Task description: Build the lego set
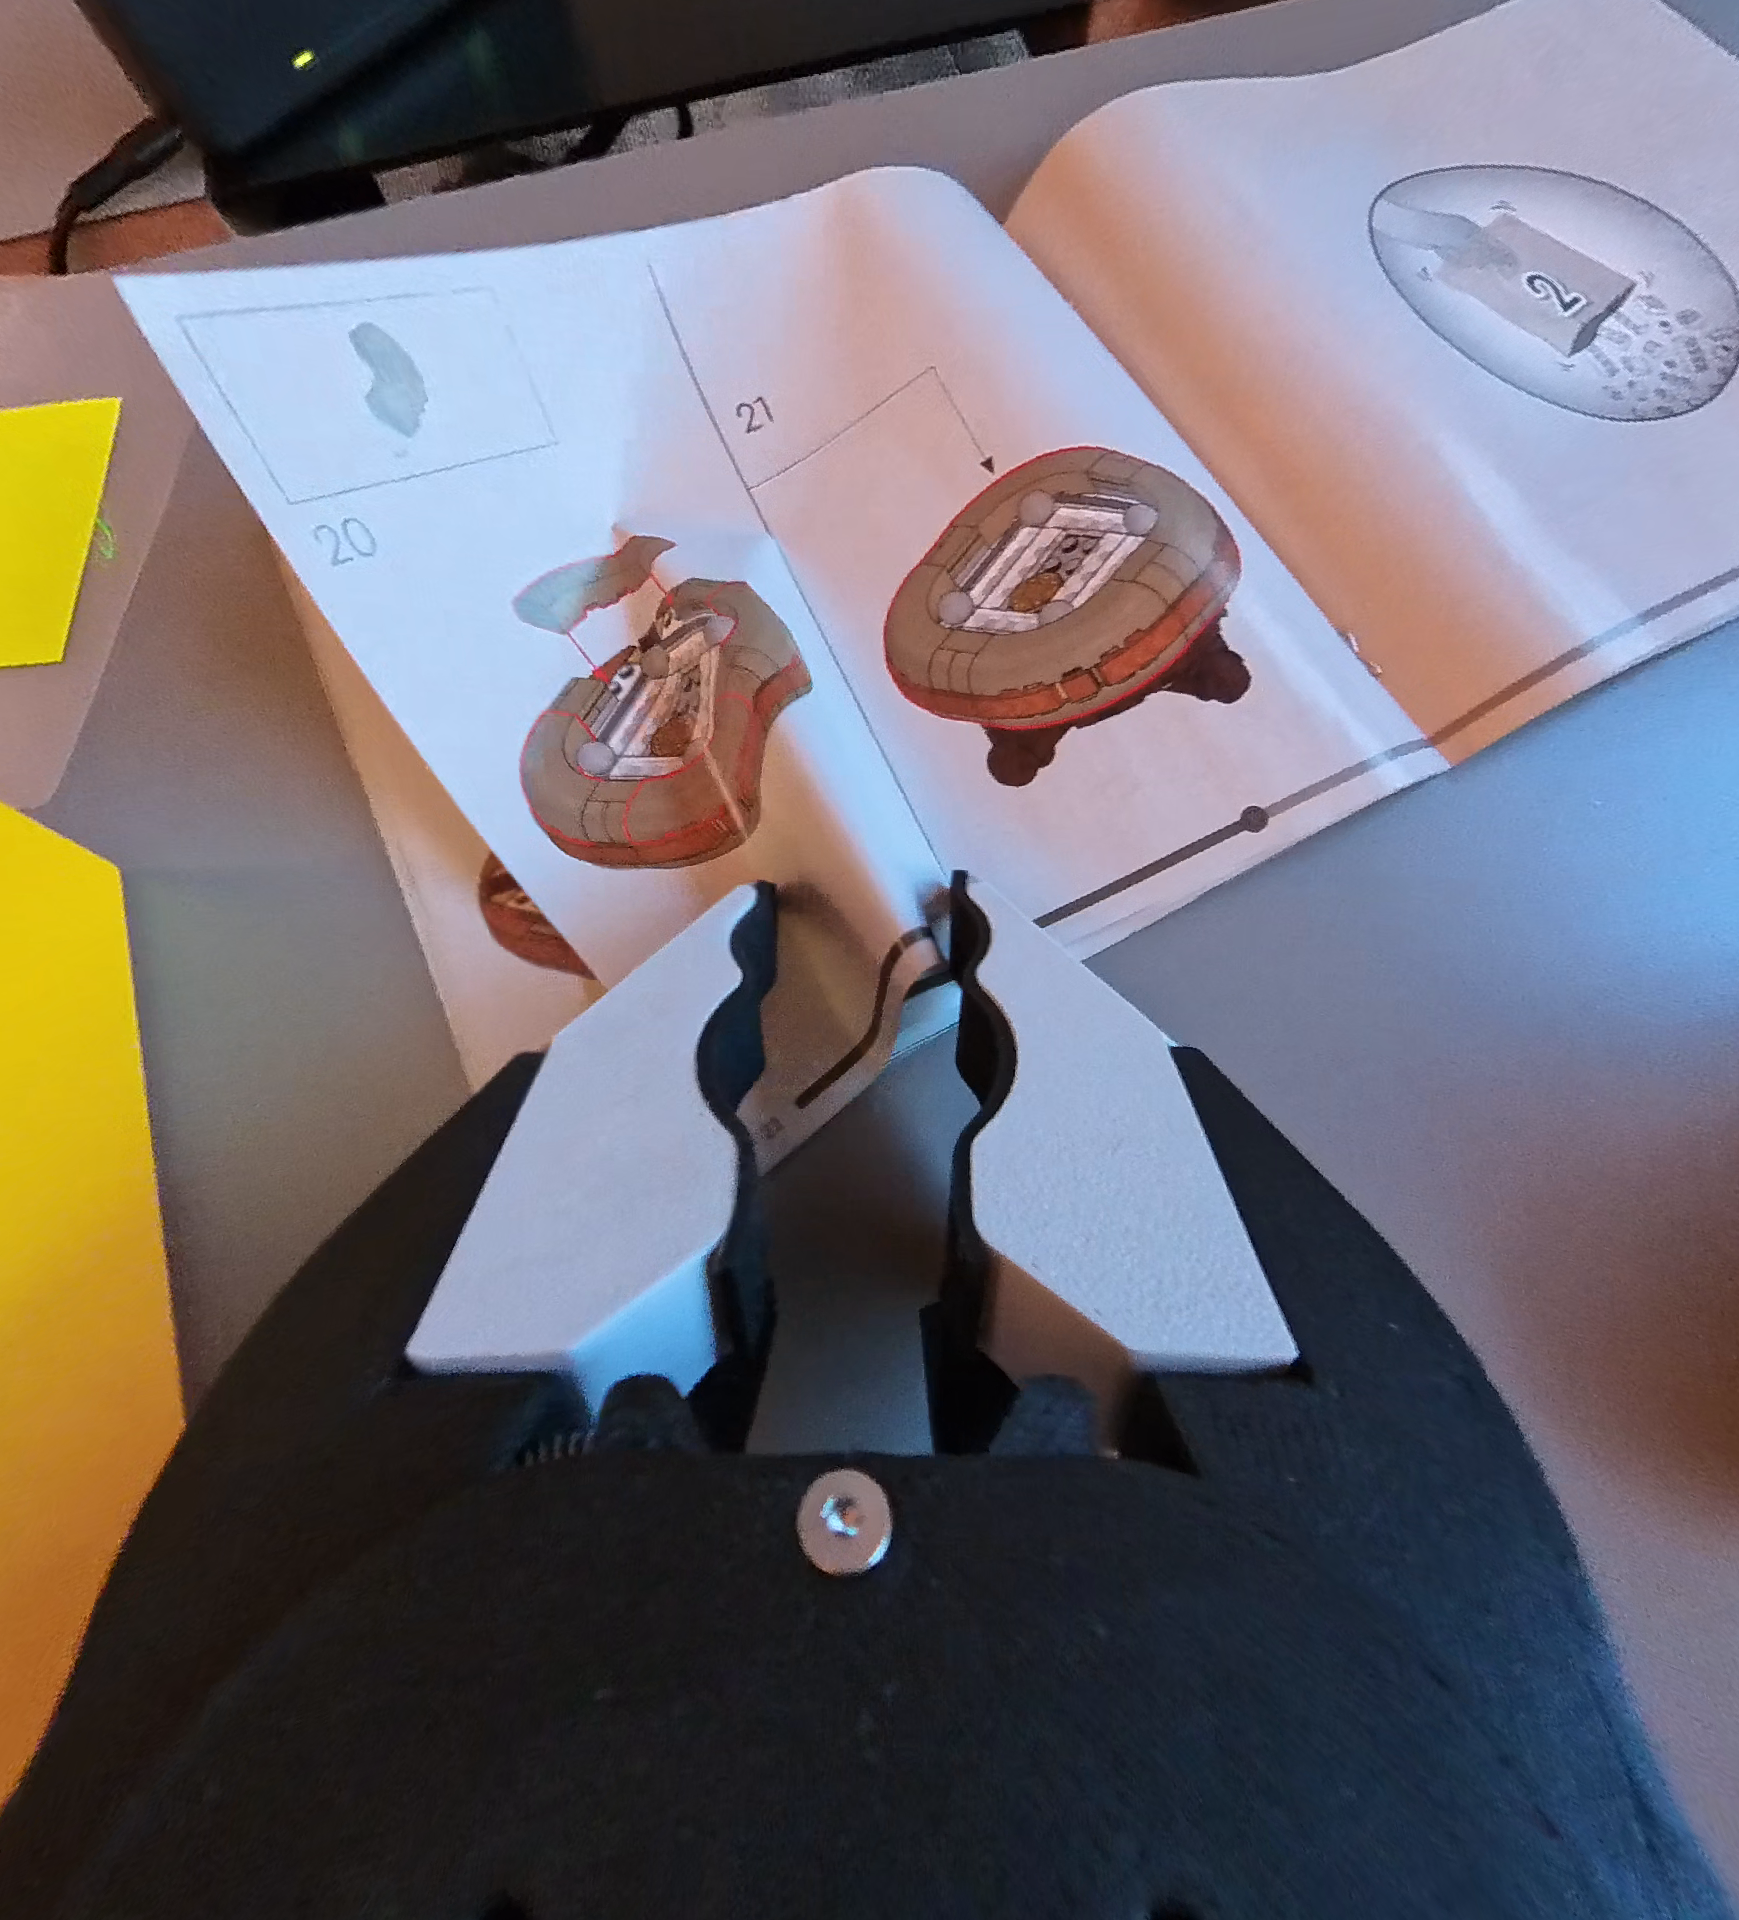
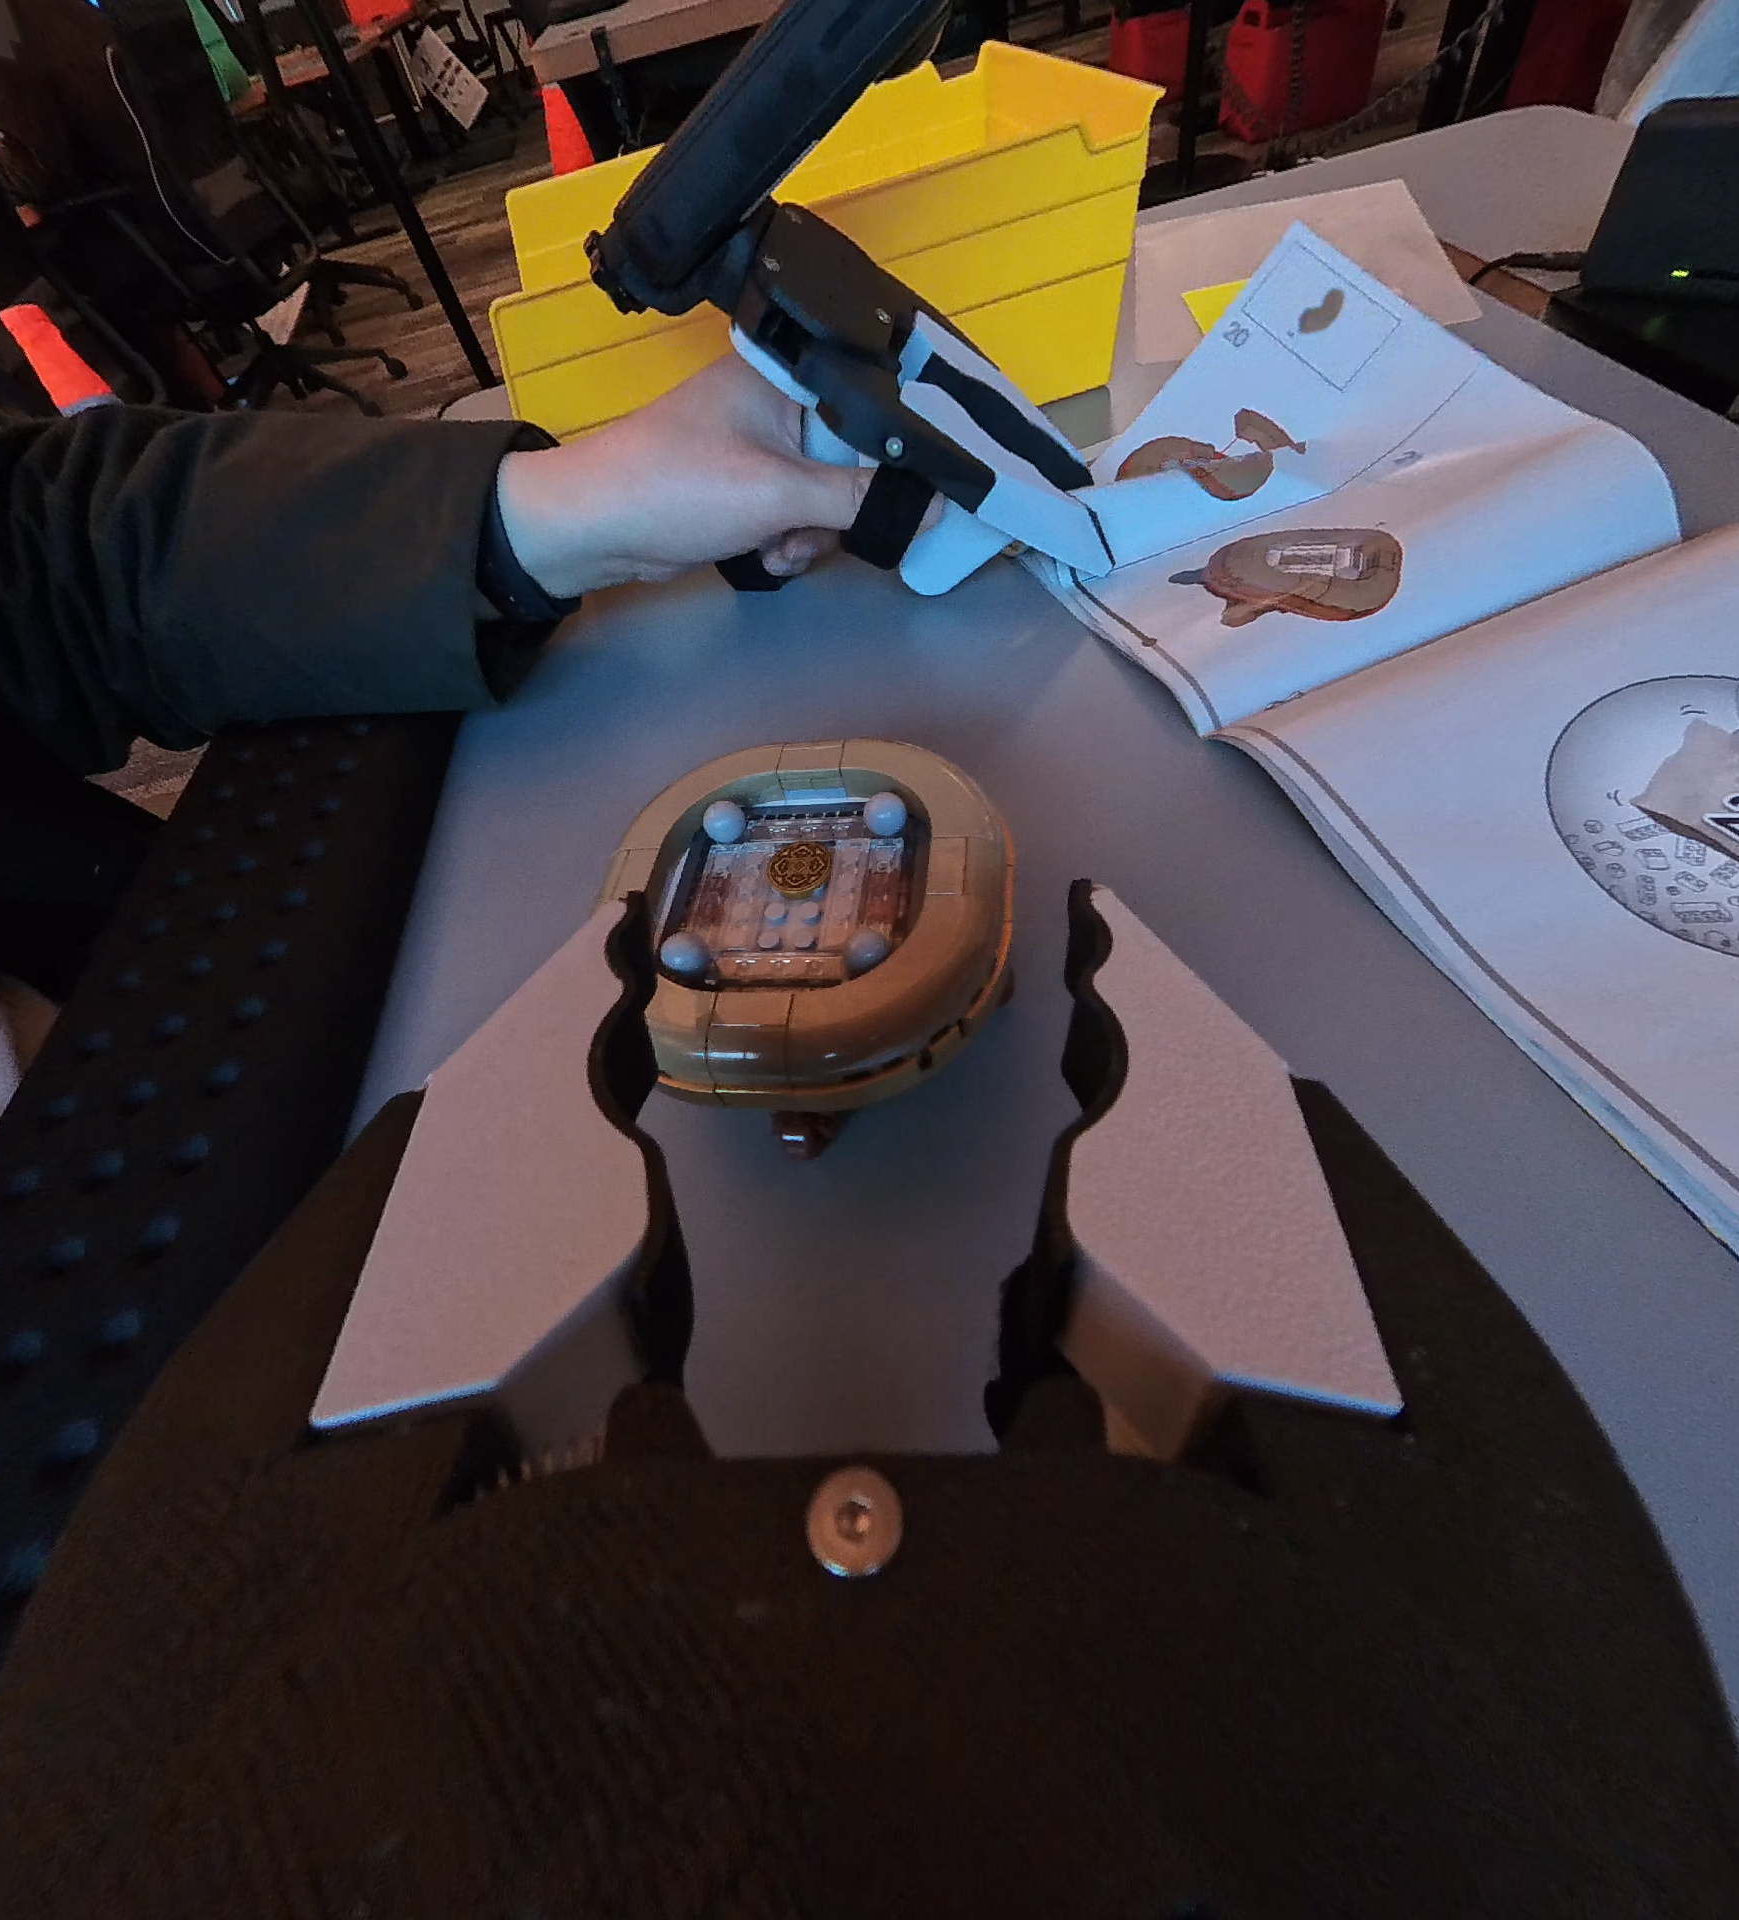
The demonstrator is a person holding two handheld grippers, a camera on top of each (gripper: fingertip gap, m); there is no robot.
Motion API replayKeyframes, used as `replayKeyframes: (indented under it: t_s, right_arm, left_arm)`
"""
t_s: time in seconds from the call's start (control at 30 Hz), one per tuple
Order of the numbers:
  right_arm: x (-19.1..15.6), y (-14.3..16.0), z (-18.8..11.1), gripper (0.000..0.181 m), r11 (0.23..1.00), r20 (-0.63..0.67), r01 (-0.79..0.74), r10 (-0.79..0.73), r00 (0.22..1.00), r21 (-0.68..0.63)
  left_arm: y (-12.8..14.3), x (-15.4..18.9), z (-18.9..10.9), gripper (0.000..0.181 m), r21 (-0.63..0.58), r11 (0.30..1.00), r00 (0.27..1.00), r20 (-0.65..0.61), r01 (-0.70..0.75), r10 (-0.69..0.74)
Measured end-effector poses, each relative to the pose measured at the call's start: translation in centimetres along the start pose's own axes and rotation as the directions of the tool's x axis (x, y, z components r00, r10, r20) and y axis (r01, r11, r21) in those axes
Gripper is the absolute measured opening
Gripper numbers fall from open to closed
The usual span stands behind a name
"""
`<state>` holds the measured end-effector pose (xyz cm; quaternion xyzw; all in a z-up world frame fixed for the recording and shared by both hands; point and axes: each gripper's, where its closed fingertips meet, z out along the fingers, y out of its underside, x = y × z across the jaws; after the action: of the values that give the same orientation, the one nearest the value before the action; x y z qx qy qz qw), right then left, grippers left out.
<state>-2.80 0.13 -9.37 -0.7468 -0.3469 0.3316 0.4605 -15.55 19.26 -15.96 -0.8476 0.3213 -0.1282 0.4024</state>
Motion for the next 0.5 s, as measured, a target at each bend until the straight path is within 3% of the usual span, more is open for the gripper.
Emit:
replayKeyframes:
  t_s: [0.17, 0.43, 0.5]
  right_arm:
    - [0.2, 0.0, -0.2, 0.078, 1.0, -0.005, -0.01, 0.01, 1.0, 0.007]
    - [0.5, 0.0, -0.7, 0.078, 1.0, -0.024, -0.008, 0.008, 1.0, 0.012]
    - [1.4, -0.7, -1.2, 0.072, 0.999, -0.088, 0.017, -0.013, 0.996, 0.05]
  left_arm:
    - [-0.1, 0.6, 0.0, 0.021, 0.002, 0.999, 0.999, -0.008, -0.04, 0.04]
    - [0.1, 0.8, -0.3, 0.019, -0.008, 1.0, 0.999, -0.036, -0.024, 0.023]
    - [0.1, 0.8, -0.3, 0.018, -0.006, 1.0, 0.999, -0.042, -0.024, 0.024]
